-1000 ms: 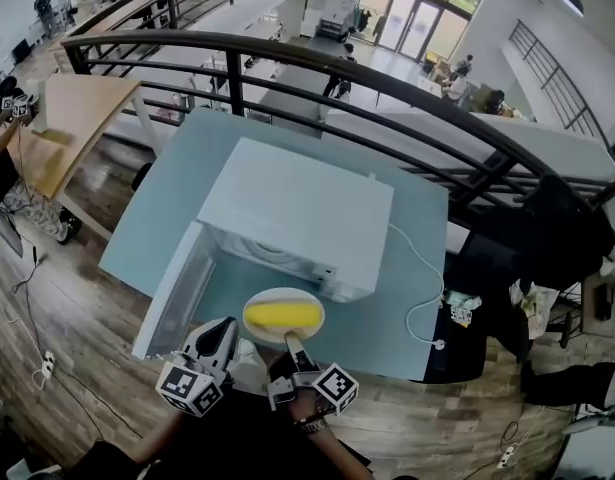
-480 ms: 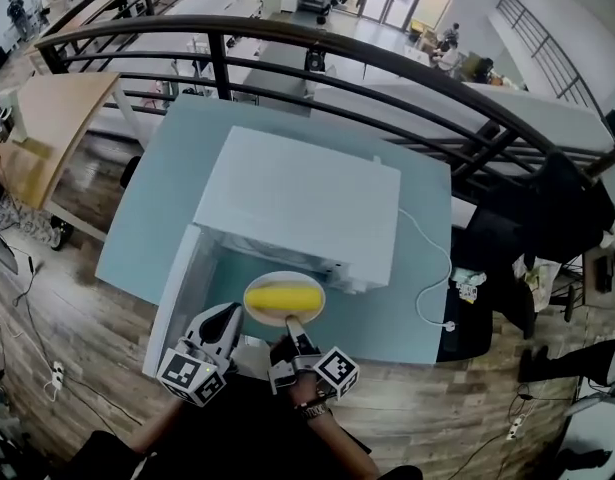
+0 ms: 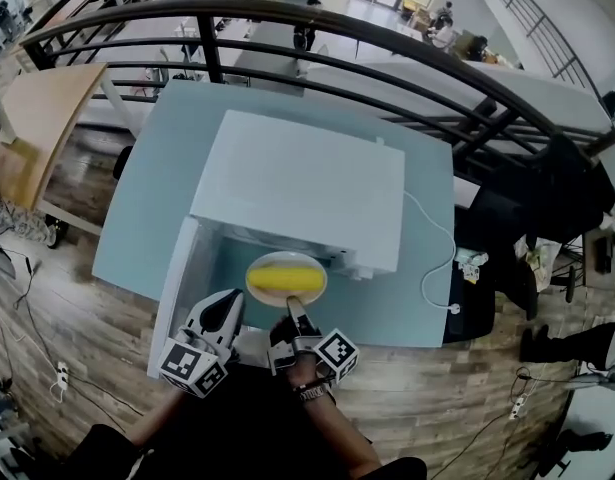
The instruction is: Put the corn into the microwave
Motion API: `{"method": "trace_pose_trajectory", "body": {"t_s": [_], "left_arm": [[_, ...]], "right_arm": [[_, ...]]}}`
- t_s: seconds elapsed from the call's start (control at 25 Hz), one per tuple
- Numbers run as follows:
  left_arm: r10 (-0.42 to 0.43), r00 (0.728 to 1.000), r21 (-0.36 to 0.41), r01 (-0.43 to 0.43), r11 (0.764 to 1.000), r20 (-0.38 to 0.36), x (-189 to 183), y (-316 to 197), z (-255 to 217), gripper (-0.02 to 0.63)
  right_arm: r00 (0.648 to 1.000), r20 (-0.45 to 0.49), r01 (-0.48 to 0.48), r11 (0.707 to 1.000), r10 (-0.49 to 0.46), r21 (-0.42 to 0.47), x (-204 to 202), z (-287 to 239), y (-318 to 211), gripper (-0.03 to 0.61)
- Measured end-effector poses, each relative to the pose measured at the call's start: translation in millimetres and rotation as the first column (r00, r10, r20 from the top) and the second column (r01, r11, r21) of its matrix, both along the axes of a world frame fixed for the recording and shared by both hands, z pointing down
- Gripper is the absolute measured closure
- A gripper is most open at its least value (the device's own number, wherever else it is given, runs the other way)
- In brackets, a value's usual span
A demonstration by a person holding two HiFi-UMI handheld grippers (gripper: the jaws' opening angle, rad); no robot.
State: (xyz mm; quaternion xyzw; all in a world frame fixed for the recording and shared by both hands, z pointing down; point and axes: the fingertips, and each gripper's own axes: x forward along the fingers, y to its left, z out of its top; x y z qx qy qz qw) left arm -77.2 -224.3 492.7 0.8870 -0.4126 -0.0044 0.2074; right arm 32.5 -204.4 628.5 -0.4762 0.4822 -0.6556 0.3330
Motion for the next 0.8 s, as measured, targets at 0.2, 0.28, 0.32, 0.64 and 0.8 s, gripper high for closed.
{"method": "trace_pose_trajectory", "body": {"t_s": [0.2,0.28,0.32,0.64,0.8], "left_arm": [[0.005,1.0,0.002,-0.005,1.0,-0.01,3,-4,1,0.612],[0.008,1.0,-0.004,-0.008,1.0,-0.012,3,-4,3,0.612],[0.009,1.0,-0.006,-0.009,1.0,-0.011,3,-4,4,0.612],[-0.021,1.0,-0.022,0.021,1.0,-0.01,1,-12,8,0.612],[-0.051,0.999,-0.037,0.051,0.998,-0.012,-4,-16,14,0.612]], "right_arm": [[1.0,0.003,-0.031,0.999,0.031,0.008,3,5,-12,0.554],[0.999,0.009,-0.041,0.999,0.041,0.012,2,8,-17,0.554],[0.999,0.013,-0.046,0.999,0.046,0.011,2,10,-19,0.554],[0.999,0.025,-0.047,0.999,0.048,-0.016,-1,30,-42,0.554],[0.999,0.033,-0.042,0.999,0.043,-0.024,-2,47,-54,0.554]]}}
